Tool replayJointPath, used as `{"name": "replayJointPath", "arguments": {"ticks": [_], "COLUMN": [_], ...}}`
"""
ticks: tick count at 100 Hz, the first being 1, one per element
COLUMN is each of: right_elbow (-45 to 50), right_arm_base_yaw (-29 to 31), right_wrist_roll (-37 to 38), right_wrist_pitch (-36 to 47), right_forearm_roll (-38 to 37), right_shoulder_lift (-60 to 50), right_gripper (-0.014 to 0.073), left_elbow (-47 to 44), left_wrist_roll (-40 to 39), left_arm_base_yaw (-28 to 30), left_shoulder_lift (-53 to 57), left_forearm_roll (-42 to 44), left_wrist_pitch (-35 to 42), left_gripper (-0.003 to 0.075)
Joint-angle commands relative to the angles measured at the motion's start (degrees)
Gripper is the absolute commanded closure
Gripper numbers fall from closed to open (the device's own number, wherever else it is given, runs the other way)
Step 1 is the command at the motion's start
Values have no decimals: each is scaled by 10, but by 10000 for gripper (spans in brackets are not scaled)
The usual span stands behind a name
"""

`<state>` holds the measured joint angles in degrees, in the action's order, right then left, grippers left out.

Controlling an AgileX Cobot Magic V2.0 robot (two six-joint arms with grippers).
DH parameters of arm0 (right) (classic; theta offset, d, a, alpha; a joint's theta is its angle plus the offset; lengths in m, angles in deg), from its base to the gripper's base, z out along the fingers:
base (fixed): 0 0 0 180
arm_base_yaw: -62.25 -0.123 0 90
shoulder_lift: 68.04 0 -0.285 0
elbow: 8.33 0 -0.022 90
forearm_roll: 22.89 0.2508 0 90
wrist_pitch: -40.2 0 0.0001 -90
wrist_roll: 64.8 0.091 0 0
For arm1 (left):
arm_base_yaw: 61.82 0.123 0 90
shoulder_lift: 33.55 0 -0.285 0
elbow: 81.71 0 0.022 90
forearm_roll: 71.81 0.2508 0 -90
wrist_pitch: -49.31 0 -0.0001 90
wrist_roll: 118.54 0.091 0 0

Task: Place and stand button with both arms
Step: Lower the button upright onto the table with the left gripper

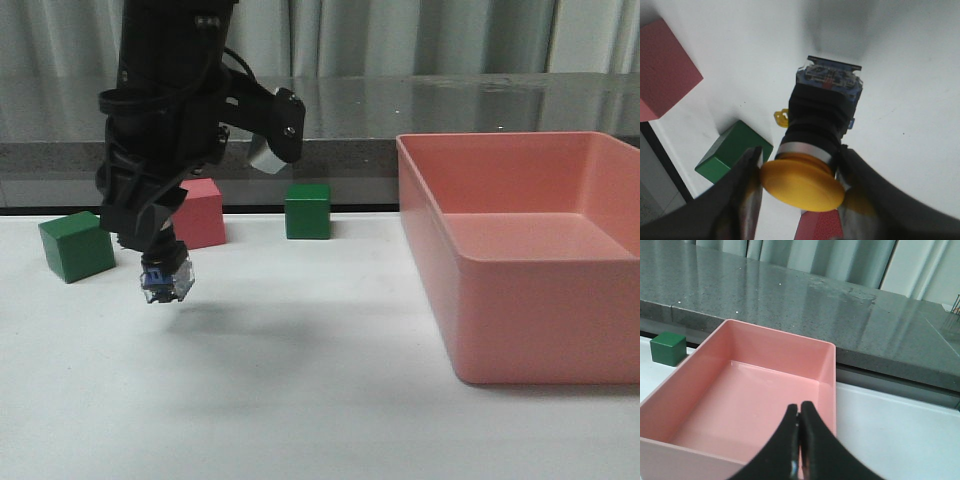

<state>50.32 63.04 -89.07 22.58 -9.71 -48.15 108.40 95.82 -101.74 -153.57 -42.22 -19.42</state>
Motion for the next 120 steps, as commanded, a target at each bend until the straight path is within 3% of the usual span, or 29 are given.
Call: {"name": "replayJointPath", "arguments": {"ticks": [1,120], "right_elbow": [-16,-16], "right_arm_base_yaw": [4,4], "right_wrist_roll": [-1,-1], "right_wrist_pitch": [49,49], "right_forearm_roll": [5,5], "right_shoulder_lift": [3,3], "right_gripper": [651,651], "left_elbow": [15,37], "left_wrist_roll": [-12,-27], "left_arm_base_yaw": [-5,-4], "left_shoulder_lift": [11,-31], "left_forearm_roll": [28,17], "left_wrist_pitch": [-8,-18], "left_gripper": [738,738]}}
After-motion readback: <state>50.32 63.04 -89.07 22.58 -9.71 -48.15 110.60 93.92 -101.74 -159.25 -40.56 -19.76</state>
